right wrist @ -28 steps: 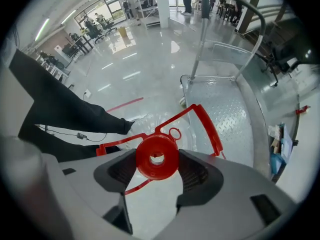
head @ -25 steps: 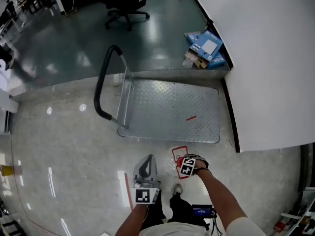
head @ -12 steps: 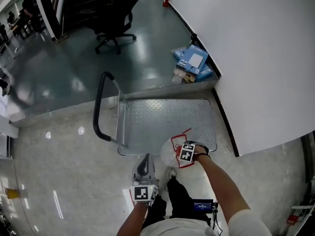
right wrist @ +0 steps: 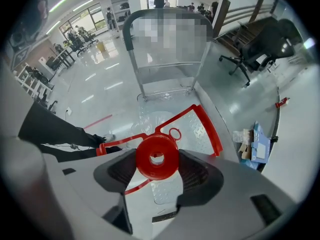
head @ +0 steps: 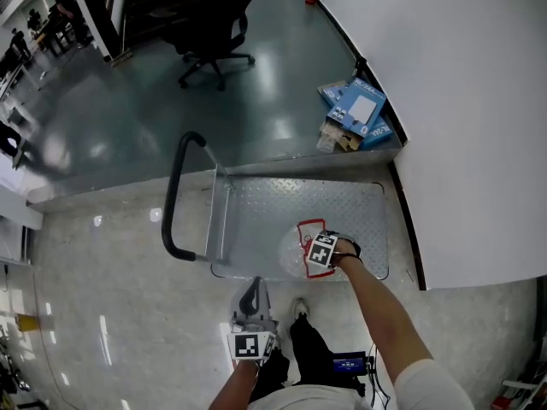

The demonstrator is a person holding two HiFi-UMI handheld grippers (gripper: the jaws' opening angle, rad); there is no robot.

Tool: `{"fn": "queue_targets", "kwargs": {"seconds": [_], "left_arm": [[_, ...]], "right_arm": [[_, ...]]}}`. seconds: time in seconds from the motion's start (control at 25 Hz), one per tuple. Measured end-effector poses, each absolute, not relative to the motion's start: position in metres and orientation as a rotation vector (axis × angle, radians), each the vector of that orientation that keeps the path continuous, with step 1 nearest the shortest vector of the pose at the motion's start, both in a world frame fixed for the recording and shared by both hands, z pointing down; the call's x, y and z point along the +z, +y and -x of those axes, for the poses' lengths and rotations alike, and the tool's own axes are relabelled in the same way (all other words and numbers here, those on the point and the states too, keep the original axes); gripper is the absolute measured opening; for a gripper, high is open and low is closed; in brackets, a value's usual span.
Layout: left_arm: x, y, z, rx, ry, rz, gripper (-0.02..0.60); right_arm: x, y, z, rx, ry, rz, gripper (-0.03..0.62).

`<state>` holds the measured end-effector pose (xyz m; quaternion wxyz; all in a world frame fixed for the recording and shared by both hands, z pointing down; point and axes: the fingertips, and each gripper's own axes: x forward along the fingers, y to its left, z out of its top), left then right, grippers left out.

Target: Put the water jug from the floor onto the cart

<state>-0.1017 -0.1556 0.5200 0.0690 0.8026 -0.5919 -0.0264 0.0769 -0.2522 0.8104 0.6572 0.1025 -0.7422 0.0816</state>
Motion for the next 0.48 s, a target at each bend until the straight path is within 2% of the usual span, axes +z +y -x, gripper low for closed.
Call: {"fn": "queue_targets", "kwargs": {"seconds": [0.48], "left_arm": [[0.544,-0.179,0.085,0.017,-1.806,-2.371,0.003]], "right_arm": [[0.844,-0.331,-0.070,0.195,-1.694,-0.217,0.270]]}}
